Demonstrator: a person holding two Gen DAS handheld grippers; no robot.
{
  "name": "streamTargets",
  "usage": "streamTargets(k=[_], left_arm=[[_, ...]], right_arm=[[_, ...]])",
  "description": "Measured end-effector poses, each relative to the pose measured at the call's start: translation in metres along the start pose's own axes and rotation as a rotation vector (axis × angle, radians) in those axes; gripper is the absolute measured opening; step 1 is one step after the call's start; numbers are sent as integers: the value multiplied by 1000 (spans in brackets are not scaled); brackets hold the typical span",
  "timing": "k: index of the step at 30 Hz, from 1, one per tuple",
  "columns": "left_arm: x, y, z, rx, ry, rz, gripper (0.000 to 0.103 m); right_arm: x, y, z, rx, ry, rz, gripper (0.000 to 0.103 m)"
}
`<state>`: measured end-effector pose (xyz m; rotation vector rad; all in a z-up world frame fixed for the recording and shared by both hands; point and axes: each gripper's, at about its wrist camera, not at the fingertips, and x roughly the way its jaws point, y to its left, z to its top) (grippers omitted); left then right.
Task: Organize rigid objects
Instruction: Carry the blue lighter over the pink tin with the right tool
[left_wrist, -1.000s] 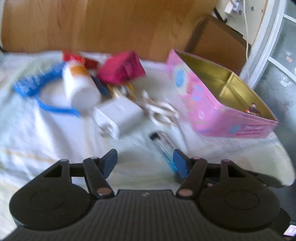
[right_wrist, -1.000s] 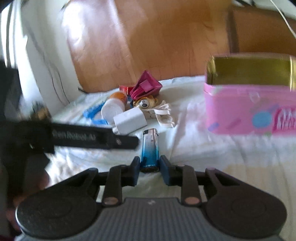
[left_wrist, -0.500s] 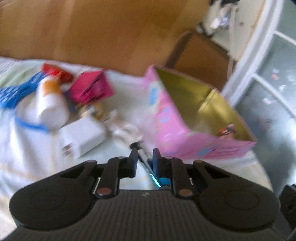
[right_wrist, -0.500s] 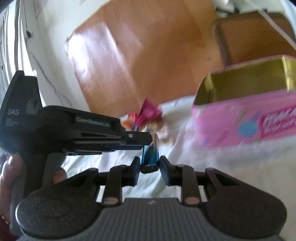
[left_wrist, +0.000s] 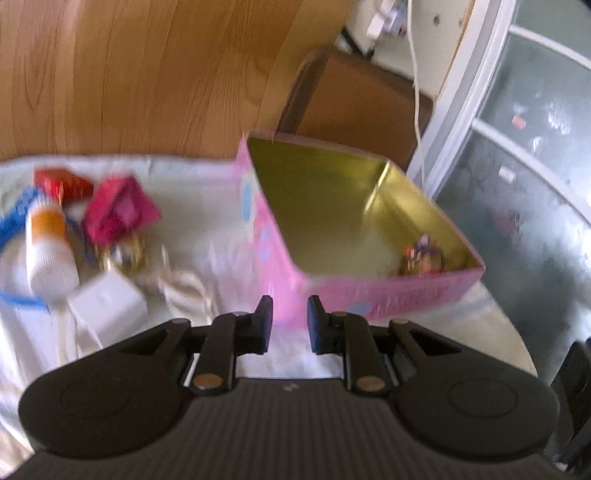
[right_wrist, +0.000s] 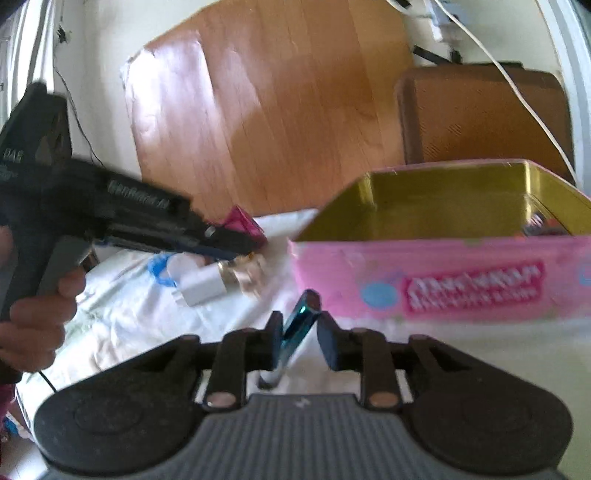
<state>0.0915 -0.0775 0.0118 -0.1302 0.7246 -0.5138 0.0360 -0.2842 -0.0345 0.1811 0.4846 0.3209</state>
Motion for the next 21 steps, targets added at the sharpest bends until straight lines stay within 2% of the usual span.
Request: streamTargets(k=[2, 4, 7, 10, 12, 14, 17, 19, 21], left_arm=[[8, 6, -8, -28, 47, -5, 22], [12, 7, -13, -23, 71, 1, 22], [9, 2, -18, 1, 88, -16, 23], [6, -3, -21, 7, 123, -77, 34], [7, -10, -26, 17, 150, -111, 34], [9, -16, -31, 22, 163, -117, 34], [11, -18, -35, -4, 175, -119, 41], [13, -15, -36, -38, 188, -117, 45], [13, -10, -37, -75, 198, -118, 51]], right_arm=[[-3, -3, -4, -11, 21, -14, 28], [-8, -3, -6, -49, 36, -67, 33], [-20, -10, -13, -102, 60, -118, 33], [-35, -12, -18, -205, 98, -112, 41], [-40, -6, -21, -328, 105, -108, 44], [-34, 3, -18, -452, 117, -93, 44], [-15, 11, -11, -581, 142, -24, 46], [8, 10, -11, -625, 213, -12, 43], [17, 3, -5, -573, 231, 55, 30]])
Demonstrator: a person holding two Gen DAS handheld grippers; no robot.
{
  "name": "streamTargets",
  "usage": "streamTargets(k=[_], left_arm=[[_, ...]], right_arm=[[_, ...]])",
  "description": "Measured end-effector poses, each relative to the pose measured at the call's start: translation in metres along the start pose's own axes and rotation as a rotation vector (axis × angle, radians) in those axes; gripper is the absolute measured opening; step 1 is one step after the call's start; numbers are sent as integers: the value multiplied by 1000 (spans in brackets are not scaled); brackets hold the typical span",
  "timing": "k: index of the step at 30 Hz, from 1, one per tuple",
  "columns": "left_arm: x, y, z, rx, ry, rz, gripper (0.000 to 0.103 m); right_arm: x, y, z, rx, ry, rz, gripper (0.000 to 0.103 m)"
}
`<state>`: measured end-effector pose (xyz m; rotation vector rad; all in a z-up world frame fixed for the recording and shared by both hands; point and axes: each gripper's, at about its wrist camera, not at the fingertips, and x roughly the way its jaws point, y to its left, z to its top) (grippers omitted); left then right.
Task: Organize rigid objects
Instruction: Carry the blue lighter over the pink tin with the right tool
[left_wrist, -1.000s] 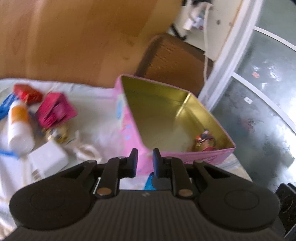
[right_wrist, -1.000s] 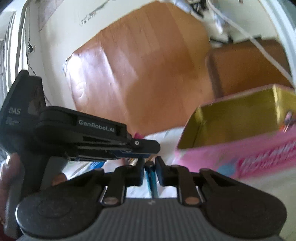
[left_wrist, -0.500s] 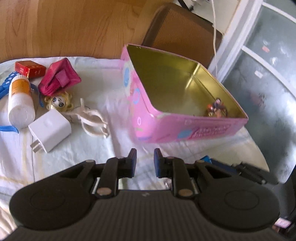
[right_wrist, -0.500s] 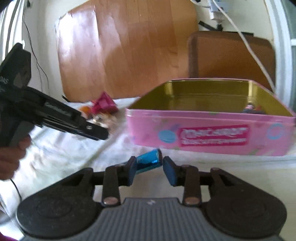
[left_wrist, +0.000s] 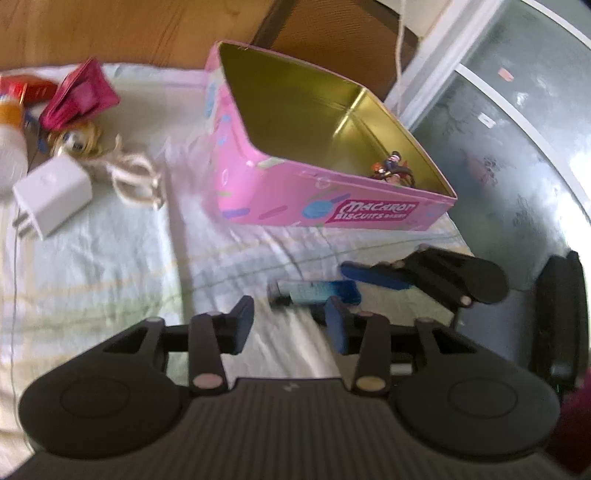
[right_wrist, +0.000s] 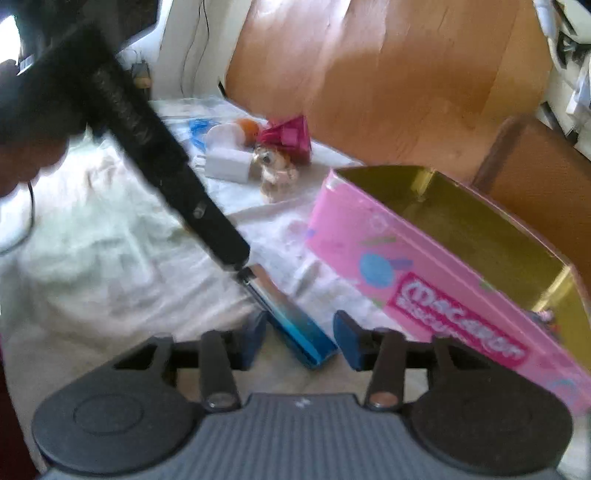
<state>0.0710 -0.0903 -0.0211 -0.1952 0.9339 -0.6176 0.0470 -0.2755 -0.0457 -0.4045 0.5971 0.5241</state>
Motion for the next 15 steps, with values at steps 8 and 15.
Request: streamTargets(k=[8, 15], left_arm=[[8, 14, 9, -93, -13, -3, 67], [2, -4, 30, -34, -50, -38, 38]], right_arm=[[4, -13, -18, 514, -97, 207, 13], [-18, 0, 0, 497, -270, 121, 14]])
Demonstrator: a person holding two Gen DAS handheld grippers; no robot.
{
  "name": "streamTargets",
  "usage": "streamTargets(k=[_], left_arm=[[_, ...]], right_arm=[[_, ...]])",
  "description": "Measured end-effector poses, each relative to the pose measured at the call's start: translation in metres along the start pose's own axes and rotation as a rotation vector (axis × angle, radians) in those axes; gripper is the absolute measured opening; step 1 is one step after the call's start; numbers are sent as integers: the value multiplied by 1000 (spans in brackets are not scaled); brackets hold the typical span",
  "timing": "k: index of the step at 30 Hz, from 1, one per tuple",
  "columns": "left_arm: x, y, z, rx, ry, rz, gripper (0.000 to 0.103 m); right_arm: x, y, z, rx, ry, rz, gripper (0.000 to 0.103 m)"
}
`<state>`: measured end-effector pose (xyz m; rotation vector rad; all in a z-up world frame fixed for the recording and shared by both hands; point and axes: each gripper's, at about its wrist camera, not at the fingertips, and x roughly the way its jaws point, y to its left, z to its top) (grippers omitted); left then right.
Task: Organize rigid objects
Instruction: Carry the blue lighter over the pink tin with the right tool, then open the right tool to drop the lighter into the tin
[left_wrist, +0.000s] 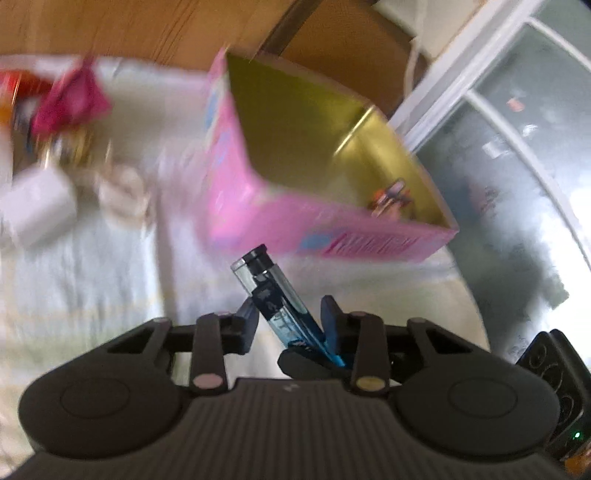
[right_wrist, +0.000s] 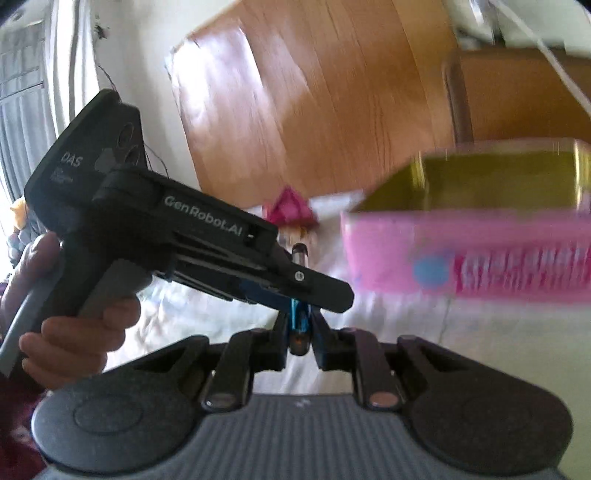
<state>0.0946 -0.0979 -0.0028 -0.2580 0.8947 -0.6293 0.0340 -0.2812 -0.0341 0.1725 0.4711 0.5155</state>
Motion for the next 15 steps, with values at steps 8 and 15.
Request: streamTargets(k=[8, 15], left_arm=[[12, -41, 68, 179, -133, -2, 38], [74, -35, 95, 160, -59, 93, 39]], right_arm=[[11, -10, 55, -155, -164, -199, 14], [53, -48, 62, -23, -88, -290, 16]])
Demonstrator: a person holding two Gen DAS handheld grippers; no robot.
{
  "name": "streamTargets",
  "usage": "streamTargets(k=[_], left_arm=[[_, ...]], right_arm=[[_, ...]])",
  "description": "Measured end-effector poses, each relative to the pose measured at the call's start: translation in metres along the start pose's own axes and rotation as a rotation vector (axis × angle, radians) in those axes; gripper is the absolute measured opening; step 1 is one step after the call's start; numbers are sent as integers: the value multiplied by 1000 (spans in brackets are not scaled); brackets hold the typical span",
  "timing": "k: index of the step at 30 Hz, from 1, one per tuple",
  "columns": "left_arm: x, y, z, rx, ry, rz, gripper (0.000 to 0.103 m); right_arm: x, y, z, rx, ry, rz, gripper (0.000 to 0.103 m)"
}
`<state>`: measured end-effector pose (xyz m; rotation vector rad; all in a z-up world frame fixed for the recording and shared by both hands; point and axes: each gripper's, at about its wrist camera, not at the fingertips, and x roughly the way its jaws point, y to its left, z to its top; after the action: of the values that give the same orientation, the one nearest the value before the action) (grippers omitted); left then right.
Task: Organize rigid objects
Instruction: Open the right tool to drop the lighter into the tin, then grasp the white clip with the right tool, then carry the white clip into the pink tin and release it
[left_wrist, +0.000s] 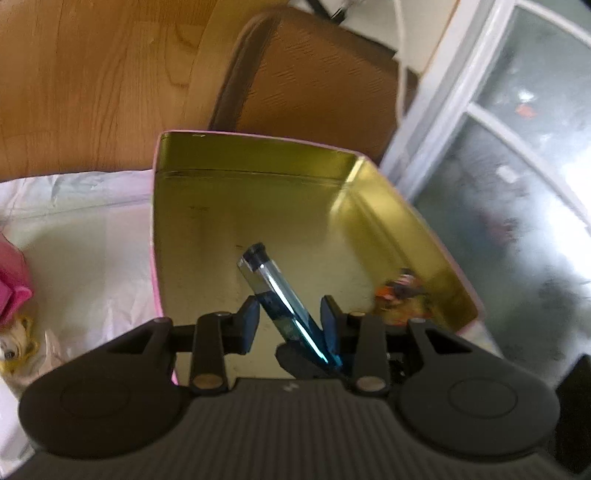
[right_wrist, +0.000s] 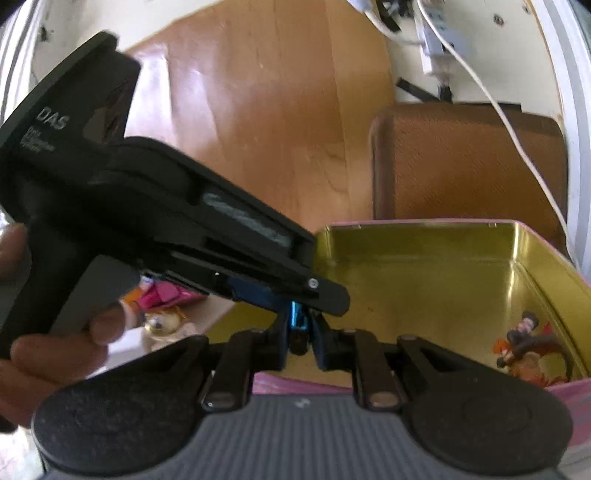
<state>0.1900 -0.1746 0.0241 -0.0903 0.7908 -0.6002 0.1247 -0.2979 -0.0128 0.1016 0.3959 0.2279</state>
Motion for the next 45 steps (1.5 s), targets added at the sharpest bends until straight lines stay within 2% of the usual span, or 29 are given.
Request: streamTargets(k=[3, 7, 9, 12, 14, 16, 19, 23, 25, 28, 31, 34, 35, 39, 41, 45], left_arm=[[14, 0, 1, 16, 10, 59, 41], [3, 7, 3, 0, 3, 63, 42], [-20, 11, 6, 2, -45, 51, 42], [-74, 25, 1, 5, -159, 47, 44], [-113, 44, -16, 1, -228, 99, 49], [-138, 65, -38, -19, -260, 173, 49], [-159, 104, -74, -102, -241, 257, 49], [-166, 139, -114, -196, -175, 291, 49], [-170, 152, -125, -234, -161, 284, 49], [-172, 161, -130, -275, -160, 246, 49], [-172, 161, -132, -272, -169, 215, 49], [-169, 160, -133, -272, -168, 184, 49], [-168, 160, -134, -273, -166, 176, 49], [-168, 155, -137, -262, -158, 152, 49], [-166, 149, -138, -250, -148, 130, 49], [-153, 133, -139, -237, -96, 30, 49]], right_arm=[[13, -2, -4, 16, 19, -17, 19], [5, -3, -4, 36, -9, -34, 23], [-8, -1, -3, 44, -49, -51, 24], [-40, 7, -2, 68, -149, -41, 26], [-56, 17, -4, 80, -187, 11, 26], [-58, 34, -8, 59, -164, 83, 26], [-44, 72, -20, -33, -74, 163, 27], [-14, 109, -29, -144, 15, 158, 29], [9, 119, -29, -196, 36, 111, 30], [32, 133, -31, -265, 65, 31, 38], [52, 137, -31, -262, 115, 39, 39], [67, 138, -30, -255, 166, 39, 36], [69, 137, -29, -248, 174, 41, 29], [55, 134, -33, -233, 159, 24, 29], [32, 131, -40, -234, 145, 16, 29], [-17, 116, -58, -201, 157, 18, 29]])
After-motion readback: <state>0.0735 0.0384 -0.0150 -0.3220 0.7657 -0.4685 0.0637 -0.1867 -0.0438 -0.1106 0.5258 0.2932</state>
